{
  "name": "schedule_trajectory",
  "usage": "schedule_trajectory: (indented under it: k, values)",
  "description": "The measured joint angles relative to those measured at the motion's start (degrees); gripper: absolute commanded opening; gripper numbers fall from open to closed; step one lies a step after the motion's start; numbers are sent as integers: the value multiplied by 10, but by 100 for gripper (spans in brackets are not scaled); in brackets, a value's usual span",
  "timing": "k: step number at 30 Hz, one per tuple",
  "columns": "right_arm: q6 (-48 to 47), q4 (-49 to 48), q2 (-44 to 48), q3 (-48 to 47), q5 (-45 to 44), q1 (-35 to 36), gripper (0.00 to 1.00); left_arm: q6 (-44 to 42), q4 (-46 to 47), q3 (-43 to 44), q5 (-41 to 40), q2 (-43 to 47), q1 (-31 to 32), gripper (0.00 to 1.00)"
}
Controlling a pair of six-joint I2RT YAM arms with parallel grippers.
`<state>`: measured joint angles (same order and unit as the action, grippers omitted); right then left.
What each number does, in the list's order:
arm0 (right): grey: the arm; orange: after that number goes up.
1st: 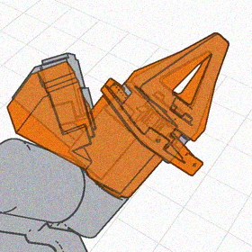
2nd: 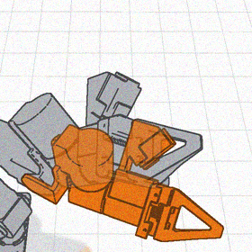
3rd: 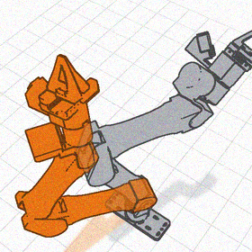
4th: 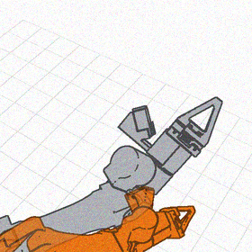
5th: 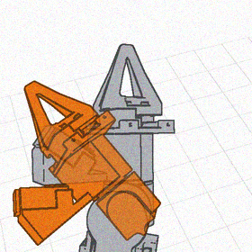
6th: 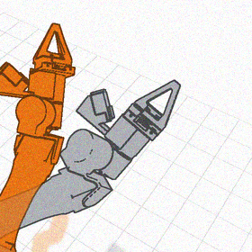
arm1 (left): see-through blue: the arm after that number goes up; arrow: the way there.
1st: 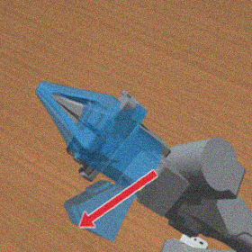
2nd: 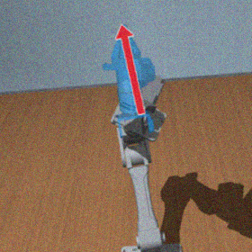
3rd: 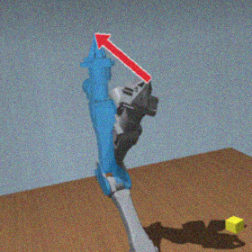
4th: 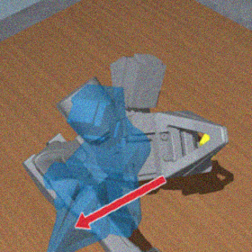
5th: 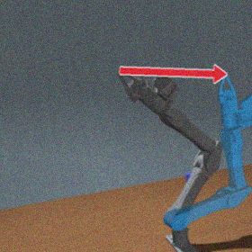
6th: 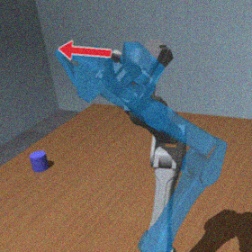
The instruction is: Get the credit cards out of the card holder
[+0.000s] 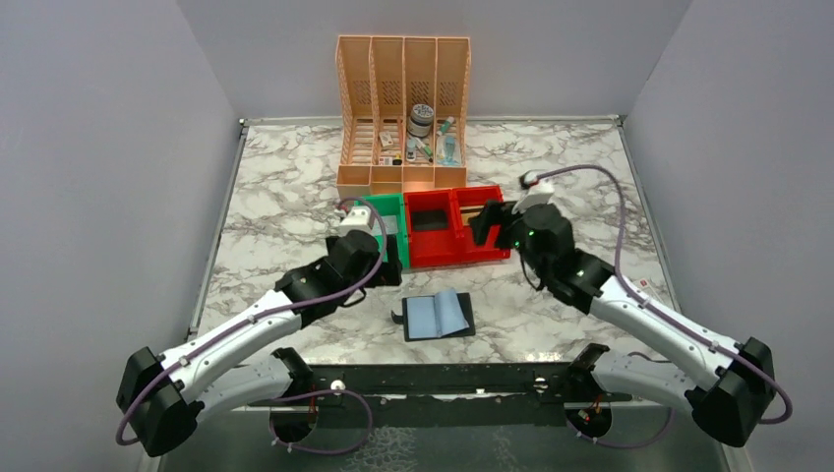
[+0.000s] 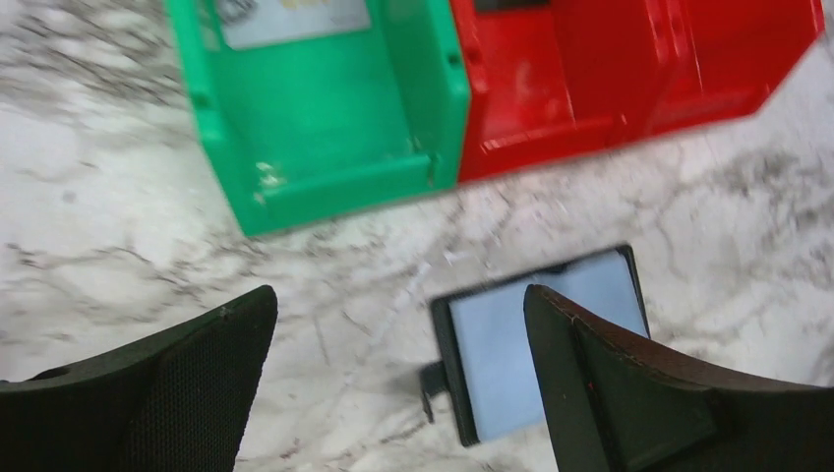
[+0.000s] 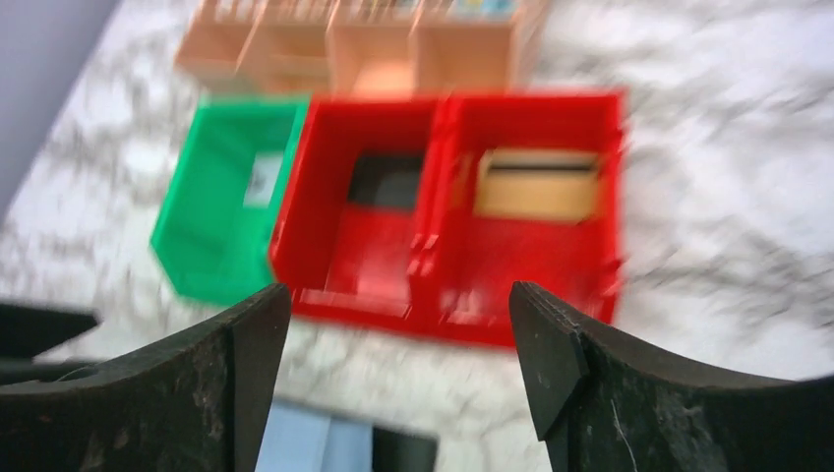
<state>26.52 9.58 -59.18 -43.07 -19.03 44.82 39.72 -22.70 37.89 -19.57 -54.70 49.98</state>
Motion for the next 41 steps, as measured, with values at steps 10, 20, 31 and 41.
schedule_trajectory:
  k: [10, 20, 31, 41]
  values:
    - [-76, -29, 22, -93, 19, -182, 94, -74, -74, 120, -25, 21, -176, 99]
    - [-136, 1, 44, -169, 109, -181, 100, -108, -116, 158, -106, 104, -182, 99]
    - [-149, 15, 42, -169, 108, -181, 100, -114, -127, 153, -133, 112, -182, 99]
    - [-159, 15, 35, -169, 110, -181, 100, -115, -134, 106, -133, 160, -182, 99]
